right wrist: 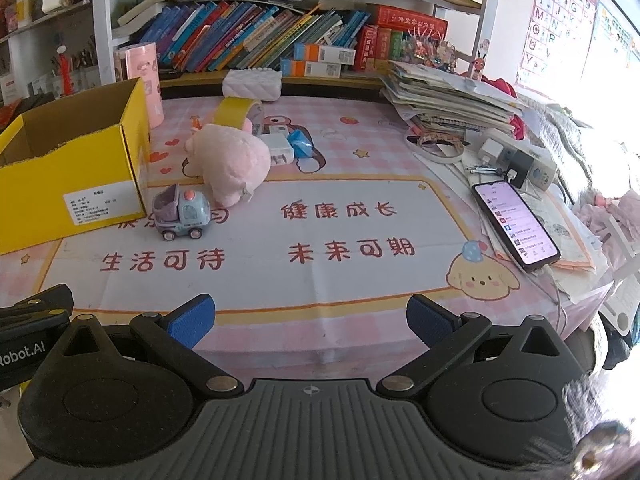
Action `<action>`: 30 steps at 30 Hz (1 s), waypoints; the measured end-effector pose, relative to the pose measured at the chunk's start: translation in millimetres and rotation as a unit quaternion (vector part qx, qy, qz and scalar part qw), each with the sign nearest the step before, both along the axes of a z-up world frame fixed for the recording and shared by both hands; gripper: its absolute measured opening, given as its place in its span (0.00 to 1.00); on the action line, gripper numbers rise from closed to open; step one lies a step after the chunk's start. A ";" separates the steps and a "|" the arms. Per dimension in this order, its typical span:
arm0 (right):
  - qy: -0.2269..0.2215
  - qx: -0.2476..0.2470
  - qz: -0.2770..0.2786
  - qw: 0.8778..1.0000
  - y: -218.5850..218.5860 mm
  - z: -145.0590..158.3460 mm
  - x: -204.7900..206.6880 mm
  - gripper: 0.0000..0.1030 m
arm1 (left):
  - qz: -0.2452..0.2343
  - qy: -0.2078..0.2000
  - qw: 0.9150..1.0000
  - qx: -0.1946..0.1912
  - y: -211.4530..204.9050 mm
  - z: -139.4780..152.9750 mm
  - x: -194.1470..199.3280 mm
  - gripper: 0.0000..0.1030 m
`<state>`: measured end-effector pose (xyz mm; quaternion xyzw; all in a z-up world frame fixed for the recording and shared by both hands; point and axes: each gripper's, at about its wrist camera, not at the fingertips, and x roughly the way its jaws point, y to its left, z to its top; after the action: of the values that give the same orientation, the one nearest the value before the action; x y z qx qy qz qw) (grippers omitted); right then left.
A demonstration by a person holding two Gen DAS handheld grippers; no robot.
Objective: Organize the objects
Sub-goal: 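Move both tools toward the pink plush pig and grey toy car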
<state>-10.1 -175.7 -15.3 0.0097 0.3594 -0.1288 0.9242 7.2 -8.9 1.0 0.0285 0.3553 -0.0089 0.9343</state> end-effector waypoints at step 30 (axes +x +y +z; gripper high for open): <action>0.001 0.049 0.089 0.995 -36.7 2.6 63.4 0.98 | 0.071 0.015 0.997 -0.040 -20.2 -0.8 36.8 1.00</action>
<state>53.2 -212.4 -12.7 0.0228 0.3656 -0.0286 0.9300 43.9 -29.1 0.2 -0.0343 0.3700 0.0427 0.9274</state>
